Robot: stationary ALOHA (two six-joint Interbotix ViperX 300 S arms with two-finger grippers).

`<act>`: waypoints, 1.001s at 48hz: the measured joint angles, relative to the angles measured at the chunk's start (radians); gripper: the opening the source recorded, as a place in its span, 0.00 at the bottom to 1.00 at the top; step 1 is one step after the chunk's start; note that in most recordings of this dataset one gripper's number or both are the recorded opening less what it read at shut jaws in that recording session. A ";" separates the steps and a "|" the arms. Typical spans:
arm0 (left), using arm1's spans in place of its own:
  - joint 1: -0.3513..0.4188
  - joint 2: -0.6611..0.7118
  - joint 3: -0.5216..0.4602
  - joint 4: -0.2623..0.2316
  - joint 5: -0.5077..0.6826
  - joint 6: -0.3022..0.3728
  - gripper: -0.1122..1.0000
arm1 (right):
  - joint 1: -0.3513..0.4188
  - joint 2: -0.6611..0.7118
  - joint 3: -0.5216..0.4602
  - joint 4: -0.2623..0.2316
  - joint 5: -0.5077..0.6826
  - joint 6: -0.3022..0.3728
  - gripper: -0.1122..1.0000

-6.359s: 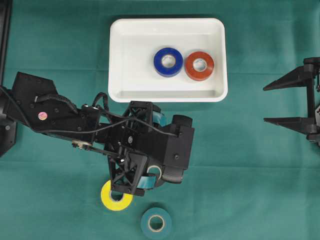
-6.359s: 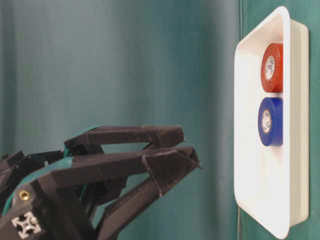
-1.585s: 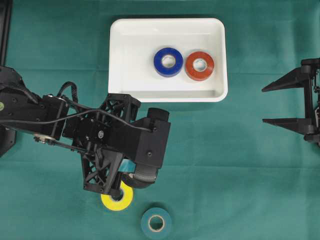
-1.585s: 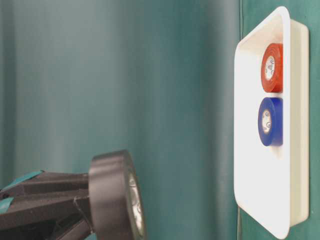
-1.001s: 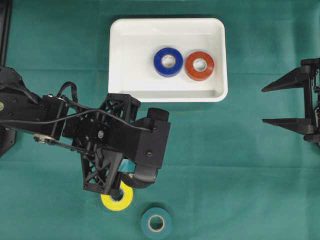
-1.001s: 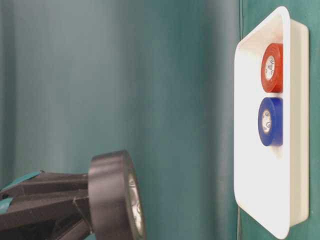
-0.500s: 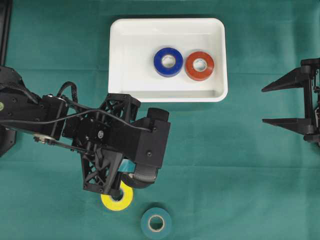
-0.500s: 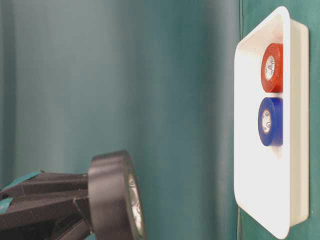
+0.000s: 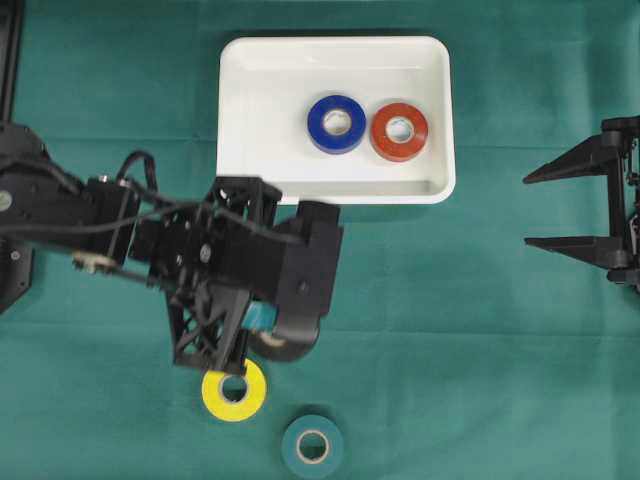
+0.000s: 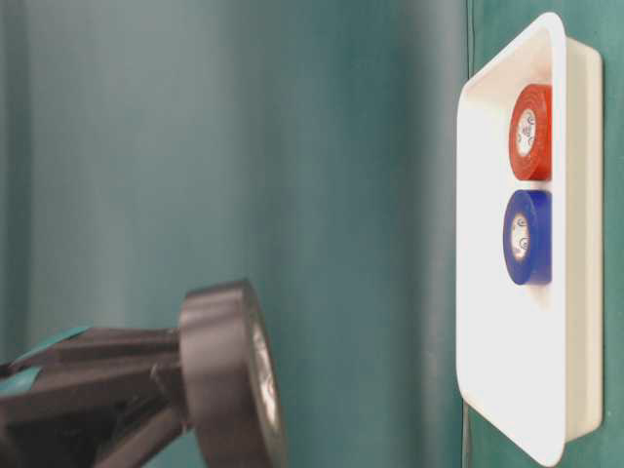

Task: Pick up the tape from a random location and place it into the white case.
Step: 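Lift the black roll with the left gripper toward the tray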

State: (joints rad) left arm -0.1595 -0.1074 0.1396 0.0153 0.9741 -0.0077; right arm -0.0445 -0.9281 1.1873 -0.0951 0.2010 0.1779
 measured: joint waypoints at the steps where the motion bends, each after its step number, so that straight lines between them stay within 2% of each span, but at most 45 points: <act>1: 0.008 0.000 0.002 -0.002 0.000 0.000 0.25 | 0.002 0.000 -0.002 0.000 0.000 0.000 0.85; 35: 0.376 0.000 0.011 0.000 -0.003 0.008 0.25 | 0.000 0.000 0.000 -0.012 0.006 0.000 0.85; 48: 0.471 0.000 0.038 0.000 -0.002 0.008 0.25 | 0.000 0.000 0.000 -0.017 0.006 0.000 0.85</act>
State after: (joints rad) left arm 0.3114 -0.1074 0.1779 0.0153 0.9725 0.0000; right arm -0.0445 -0.9281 1.1873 -0.1120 0.2071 0.1779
